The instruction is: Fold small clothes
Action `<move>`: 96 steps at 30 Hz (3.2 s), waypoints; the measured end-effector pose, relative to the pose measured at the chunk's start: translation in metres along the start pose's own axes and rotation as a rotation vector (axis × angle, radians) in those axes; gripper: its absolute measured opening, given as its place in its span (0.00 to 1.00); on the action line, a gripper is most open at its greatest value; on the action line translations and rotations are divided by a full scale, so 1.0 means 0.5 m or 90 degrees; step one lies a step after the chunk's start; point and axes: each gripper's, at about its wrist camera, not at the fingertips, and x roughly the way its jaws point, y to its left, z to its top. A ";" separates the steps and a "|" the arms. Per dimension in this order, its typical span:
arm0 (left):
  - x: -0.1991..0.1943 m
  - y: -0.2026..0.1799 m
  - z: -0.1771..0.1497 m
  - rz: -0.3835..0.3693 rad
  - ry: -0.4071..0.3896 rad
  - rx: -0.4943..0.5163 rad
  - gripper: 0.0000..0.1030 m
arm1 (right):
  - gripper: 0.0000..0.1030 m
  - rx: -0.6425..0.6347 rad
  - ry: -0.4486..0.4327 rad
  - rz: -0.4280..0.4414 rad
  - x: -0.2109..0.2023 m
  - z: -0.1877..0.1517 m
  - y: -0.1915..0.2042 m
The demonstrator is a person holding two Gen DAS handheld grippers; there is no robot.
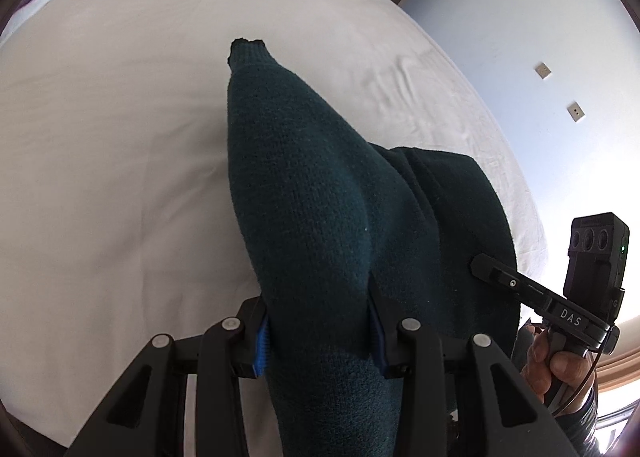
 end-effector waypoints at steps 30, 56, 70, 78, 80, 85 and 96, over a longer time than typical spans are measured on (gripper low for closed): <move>0.009 -0.071 -0.009 0.107 -0.095 0.099 0.69 | 0.51 0.049 -0.019 0.053 0.042 0.021 -0.037; -0.373 -0.189 -0.151 0.347 -0.569 0.206 1.00 | 0.98 -0.131 -0.517 -0.168 -0.345 -0.061 0.123; -0.393 -0.193 -0.172 0.399 -0.467 0.157 1.00 | 1.00 -0.238 -0.535 -0.255 -0.432 -0.110 0.244; -0.254 -0.124 -0.203 0.337 -0.272 0.063 1.00 | 1.00 -0.086 -0.274 -0.257 -0.276 -0.117 0.125; -0.230 -0.118 -0.205 0.330 -0.239 0.064 1.00 | 1.00 -0.061 -0.240 -0.263 -0.246 -0.132 0.108; -0.207 -0.107 -0.211 0.329 -0.202 0.055 1.00 | 1.00 -0.049 -0.176 -0.303 -0.179 -0.141 0.078; -0.192 -0.117 -0.216 0.310 -0.182 0.067 1.00 | 1.00 -0.074 -0.130 -0.288 -0.131 -0.151 0.097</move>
